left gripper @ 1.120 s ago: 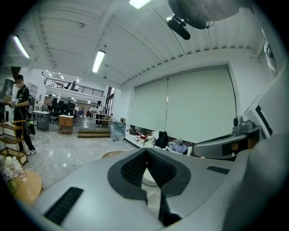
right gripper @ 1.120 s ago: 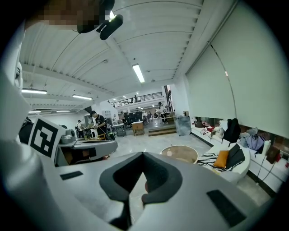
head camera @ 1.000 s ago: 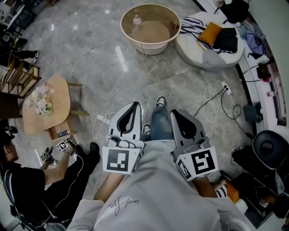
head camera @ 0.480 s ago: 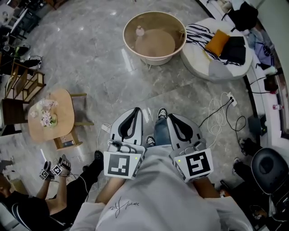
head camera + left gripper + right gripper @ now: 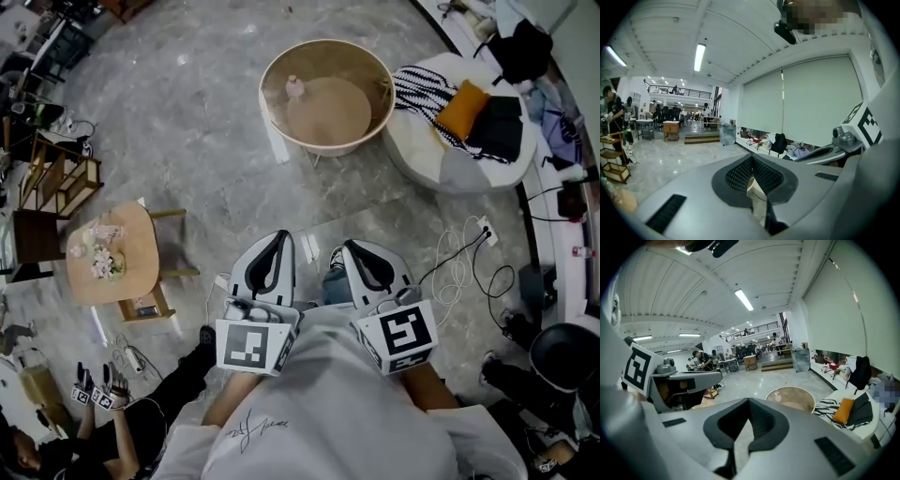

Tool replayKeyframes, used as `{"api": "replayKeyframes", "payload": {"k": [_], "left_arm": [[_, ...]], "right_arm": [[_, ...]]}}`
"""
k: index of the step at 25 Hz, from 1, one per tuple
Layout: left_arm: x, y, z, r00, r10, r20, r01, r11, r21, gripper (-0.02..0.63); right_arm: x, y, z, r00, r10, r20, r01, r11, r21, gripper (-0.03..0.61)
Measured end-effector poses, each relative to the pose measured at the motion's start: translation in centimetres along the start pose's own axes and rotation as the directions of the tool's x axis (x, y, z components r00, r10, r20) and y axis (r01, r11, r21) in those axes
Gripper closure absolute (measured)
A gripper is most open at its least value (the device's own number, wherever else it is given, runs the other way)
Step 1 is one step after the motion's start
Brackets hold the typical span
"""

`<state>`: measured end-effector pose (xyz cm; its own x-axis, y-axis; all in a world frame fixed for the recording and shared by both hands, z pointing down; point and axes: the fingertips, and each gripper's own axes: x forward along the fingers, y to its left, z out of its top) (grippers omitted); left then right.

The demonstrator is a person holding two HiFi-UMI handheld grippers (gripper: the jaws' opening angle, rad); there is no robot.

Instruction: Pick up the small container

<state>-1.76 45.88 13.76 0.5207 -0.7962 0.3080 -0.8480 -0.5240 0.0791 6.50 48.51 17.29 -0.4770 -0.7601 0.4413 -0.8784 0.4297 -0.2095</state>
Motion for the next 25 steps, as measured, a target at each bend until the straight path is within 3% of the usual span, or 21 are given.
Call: {"api": "replayKeyframes", "payload": {"k": [17, 25], "left_arm": [[6.1, 0.6, 1.9, 1.0, -0.009, 0.01, 0.009, 1.0, -0.019, 0.595], [10.6, 4.1, 4.1, 0.998, -0.037, 0.043, 0.038, 0.999, -0.018, 0.595]], "right_arm": [[3.7, -5.7, 1.4, 0.999, 0.008, -0.054, -0.008, 1.0, 0.007, 0.563], [8.0, -7.4, 5.3, 1.0, -0.005, -0.023, 0.005, 1.0, -0.015, 0.562]]}}
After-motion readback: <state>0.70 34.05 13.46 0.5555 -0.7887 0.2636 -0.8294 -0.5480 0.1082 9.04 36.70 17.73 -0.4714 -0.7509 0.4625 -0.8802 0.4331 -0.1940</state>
